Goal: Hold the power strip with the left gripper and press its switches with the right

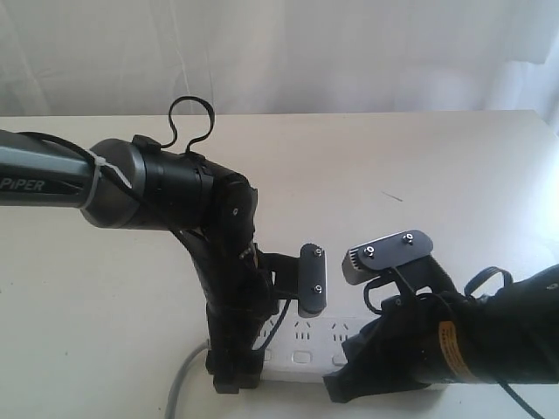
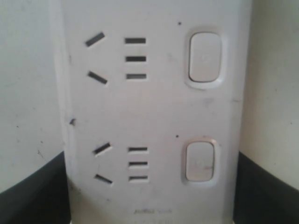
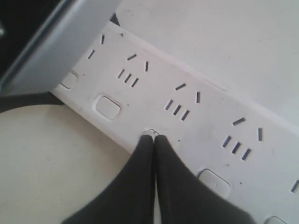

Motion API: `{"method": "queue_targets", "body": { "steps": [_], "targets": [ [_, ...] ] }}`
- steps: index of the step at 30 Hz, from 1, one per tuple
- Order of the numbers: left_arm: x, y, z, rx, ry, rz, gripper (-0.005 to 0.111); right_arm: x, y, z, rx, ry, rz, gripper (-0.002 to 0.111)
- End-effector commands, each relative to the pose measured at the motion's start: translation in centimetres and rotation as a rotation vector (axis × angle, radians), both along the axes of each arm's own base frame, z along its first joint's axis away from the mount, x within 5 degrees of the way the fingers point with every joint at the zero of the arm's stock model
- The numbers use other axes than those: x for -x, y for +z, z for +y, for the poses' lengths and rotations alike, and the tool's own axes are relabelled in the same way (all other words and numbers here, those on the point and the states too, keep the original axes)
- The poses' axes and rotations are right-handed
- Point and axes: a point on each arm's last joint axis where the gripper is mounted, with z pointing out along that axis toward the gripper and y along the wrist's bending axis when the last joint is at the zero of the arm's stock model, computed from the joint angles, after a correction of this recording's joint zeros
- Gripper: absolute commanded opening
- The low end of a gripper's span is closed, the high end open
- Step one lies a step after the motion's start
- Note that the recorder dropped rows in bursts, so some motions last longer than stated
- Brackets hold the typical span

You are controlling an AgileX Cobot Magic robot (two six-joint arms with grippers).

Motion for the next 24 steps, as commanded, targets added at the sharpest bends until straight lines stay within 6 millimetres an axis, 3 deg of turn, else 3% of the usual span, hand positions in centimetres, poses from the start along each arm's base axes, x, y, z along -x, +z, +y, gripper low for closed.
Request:
{"method": "queue_targets", "body": {
  "steps": [1,15,21,24],
  "targets": [
    [1.0,-1.3,0.8,-0.085,-0.004,0.102,0.0,-0.4,-0.5,0.5,-0.003,0.004,0.034,0.0],
    [1.0,-1.3,0.8,-0.084,-0.004,0.1,0.0,-0.9,-3.0,1.5,0.031,0.041,0.151,0.0],
    [1.0,-1.3,0.8,-0.085,-0.004,0.102,0.0,-0.9,-2.9,1.5,0.038,0.072,0.129,0.0],
    [1.0,-1.3,0.8,-0.085,-0.004,0.102,0.0,-0.7,-1.7,1.5,0.012,0.089,0.089,0.0]
  ]
}}
